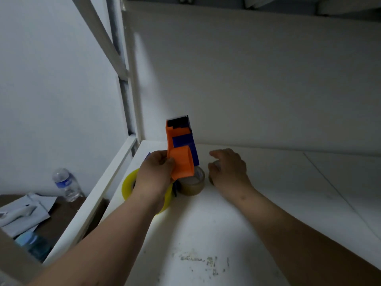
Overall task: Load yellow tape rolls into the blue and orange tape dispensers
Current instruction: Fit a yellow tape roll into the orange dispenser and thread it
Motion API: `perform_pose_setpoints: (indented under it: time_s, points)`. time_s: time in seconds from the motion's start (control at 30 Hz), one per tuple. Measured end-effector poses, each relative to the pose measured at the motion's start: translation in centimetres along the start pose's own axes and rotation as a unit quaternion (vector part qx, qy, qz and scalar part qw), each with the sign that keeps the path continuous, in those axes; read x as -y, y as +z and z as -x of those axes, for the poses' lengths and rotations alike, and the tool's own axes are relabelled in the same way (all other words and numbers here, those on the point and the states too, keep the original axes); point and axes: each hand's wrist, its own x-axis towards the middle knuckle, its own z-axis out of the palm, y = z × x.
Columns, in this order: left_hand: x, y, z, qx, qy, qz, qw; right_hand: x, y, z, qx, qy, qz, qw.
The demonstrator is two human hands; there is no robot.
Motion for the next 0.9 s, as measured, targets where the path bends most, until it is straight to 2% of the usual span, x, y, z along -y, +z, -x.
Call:
perform_pose_setpoints:
  time_s: [0.07,0.17,0.27,0.37,0.43,0.57,0.77,0.9]
  points:
    - [-0.3,0.5,0.7,0.027,-0.003,-0.013,1.0,2.3,-1.5,1.1,-0.017,-0.024,-0.047,0.998]
    - [-0.7,1.1,2.2,0.071,-0.008,-0.014,0.997,4.3,-2.6,3.3,0.014,-0.025,-0.045,0.999]
    - [-0.9,1.3,4.1,0.121,0.003,-0.005,0.993,4.8,-3.3,5.3,0.016,0.047,-0.137,0.989]
    - [-0.6,1.9,5.8,0.164,0.015,-0.016,0.986,4.2,-4.3,8.0,-0.002,0.109,-0.255,0.961]
    - [-0.2,2.4,7.0,0.192,0.007,-0.029,0.981,3.4,-5.1,10.1,-0.01,0.137,-0.287,0.948]
    - [-0.1,4.0,9.2,0.226,-0.055,0.001,0.973,1.9,-7.0,13.2,-0.008,0.153,-0.268,0.951]
    - [0.2,9.7,12.4,0.21,-0.092,0.012,0.973,-1.9,-10.3,17.6,-0.007,0.164,-0.273,0.948]
    - [0.7,15.9,15.5,0.221,-0.092,-0.009,0.971,-6.6,-14.7,20.6,-0.016,0.181,-0.24,0.953]
